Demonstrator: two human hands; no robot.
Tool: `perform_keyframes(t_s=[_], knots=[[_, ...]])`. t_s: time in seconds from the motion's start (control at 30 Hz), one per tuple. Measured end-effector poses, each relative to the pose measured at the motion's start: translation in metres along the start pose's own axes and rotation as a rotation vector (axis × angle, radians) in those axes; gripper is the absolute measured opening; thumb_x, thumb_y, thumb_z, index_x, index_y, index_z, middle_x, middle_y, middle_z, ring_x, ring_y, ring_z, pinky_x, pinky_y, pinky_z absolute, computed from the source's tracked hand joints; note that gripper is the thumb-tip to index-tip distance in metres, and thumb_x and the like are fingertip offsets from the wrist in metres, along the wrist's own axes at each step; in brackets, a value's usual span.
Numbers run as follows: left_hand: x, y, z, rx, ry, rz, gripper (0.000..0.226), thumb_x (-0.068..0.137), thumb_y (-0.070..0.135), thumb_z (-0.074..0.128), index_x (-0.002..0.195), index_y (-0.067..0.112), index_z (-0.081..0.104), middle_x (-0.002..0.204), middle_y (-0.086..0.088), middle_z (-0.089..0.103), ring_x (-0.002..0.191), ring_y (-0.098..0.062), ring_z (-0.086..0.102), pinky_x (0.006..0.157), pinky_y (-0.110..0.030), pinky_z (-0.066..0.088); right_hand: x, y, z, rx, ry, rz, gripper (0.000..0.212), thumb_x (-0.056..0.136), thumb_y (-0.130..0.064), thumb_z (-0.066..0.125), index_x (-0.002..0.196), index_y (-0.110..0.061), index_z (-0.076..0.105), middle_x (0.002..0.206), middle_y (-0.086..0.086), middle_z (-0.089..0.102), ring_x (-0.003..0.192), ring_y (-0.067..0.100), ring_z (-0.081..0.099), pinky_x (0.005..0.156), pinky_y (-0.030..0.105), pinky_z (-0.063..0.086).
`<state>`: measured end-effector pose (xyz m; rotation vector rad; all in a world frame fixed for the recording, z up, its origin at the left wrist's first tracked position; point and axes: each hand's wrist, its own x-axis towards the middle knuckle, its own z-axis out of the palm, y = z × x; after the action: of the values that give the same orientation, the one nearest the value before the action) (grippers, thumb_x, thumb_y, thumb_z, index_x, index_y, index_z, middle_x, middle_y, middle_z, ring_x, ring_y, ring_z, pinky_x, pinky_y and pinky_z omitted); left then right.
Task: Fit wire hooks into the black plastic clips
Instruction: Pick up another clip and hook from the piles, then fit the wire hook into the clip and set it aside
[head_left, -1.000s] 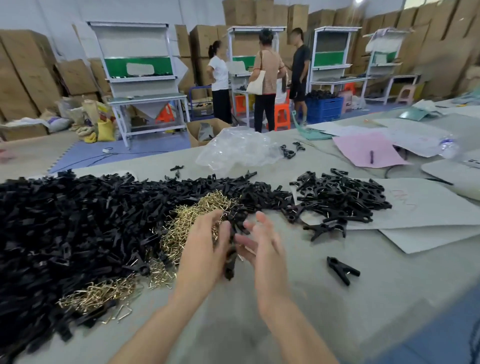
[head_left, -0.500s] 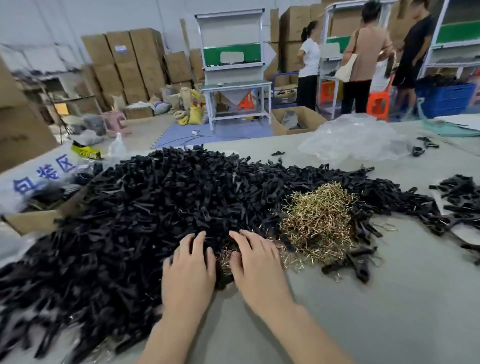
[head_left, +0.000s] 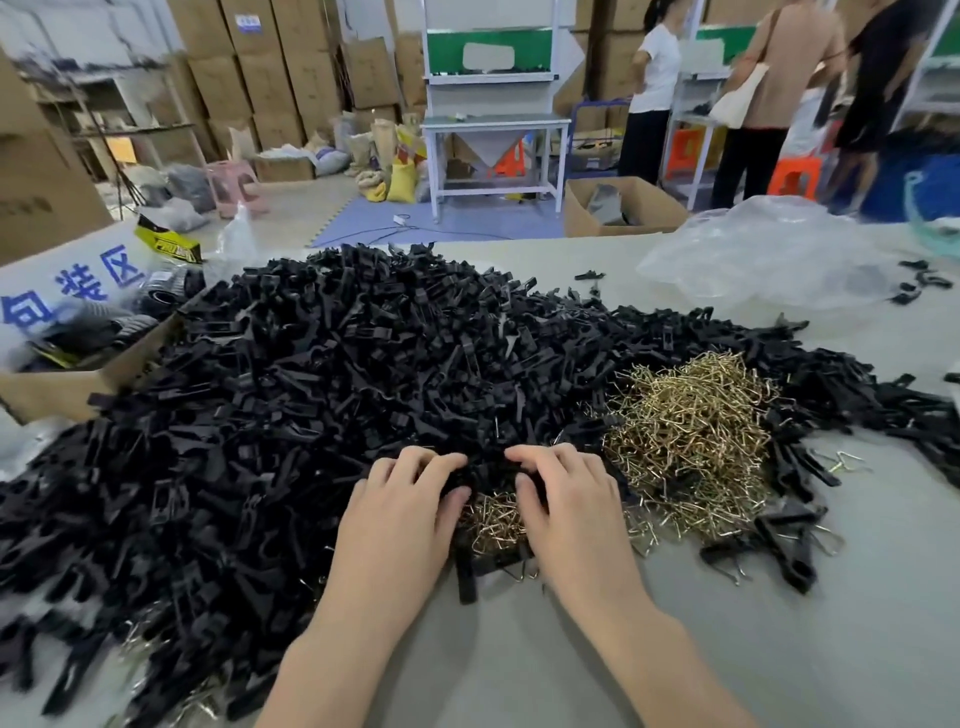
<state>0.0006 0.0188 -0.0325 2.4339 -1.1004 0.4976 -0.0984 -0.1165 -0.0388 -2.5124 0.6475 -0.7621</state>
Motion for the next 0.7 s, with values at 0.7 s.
perform_keyframes(t_s=[0.7], knots=[[0.002, 0.034, -0.021, -1.258, -0.014, -0.469, 0.023, 0.092, 0.047, 0.057, 0.103, 0.029, 0.067, 0.067, 0.005, 0.061, 0.057, -0.016, 0.054, 0.051, -0.029, 0.046, 0.01, 0.002, -0.024, 1.439, -0.066, 0.443, 0.038, 0.093, 0.009, 0.06, 0.099, -0.022, 0.081, 0.084, -0.008, 0.073, 0.097, 0.024, 0.075, 0.083, 0.021, 0.058]])
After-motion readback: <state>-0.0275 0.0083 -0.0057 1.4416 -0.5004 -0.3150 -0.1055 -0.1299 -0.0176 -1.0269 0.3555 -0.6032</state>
